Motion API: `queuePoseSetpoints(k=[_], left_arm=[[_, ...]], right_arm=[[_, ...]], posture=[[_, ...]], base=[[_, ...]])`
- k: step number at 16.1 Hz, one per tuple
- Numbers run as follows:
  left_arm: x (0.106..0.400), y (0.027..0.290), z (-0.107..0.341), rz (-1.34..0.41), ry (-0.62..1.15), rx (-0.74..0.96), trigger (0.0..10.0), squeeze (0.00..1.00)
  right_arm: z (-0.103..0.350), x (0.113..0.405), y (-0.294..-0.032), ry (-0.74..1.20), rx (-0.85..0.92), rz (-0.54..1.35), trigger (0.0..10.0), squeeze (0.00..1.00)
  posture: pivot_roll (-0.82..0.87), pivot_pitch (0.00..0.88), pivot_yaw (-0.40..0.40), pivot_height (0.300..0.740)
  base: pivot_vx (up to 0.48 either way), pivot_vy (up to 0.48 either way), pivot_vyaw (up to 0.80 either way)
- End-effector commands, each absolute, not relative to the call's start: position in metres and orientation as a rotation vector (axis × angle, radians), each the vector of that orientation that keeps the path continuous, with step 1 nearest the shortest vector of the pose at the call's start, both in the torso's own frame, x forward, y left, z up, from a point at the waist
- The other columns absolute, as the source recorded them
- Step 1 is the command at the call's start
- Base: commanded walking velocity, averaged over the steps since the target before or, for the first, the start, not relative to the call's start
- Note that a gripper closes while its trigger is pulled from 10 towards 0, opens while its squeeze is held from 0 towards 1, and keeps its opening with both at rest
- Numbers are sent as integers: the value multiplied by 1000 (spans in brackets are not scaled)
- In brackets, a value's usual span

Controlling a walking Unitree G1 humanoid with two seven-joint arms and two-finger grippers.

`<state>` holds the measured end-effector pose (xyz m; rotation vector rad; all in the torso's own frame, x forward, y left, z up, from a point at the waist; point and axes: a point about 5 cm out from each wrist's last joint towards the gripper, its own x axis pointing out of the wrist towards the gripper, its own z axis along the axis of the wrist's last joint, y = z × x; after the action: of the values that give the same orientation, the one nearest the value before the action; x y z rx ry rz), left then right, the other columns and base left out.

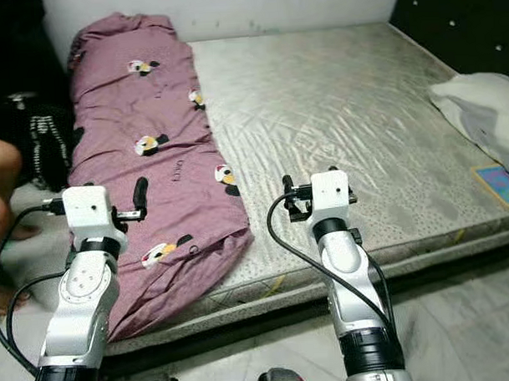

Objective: Clean up the room

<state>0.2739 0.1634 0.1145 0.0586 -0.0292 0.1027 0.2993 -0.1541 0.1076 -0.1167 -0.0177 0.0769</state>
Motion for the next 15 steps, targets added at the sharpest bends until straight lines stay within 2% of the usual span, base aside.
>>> queuePoseSetpoints(k=[1, 11, 15], left_arm=[[274, 163, 115, 96, -25, 66, 10000, 0], [274, 161, 113, 110, -15, 73, 10000, 0], [273, 152, 98, 35, 77, 82, 10000, 0]], right_arm=[[110, 299, -156, -28, -115, 65, 10000, 0], [108, 300, -158, -18, -123, 63, 10000, 0], [108, 300, -157, -16, -128, 67, 10000, 0]], posture=[[1, 0, -24, 740], [-2, 0, -31, 740], [-3, 0, -34, 740]], base=[[0, 0, 0], [0, 0, 0], [0, 0, 0]])
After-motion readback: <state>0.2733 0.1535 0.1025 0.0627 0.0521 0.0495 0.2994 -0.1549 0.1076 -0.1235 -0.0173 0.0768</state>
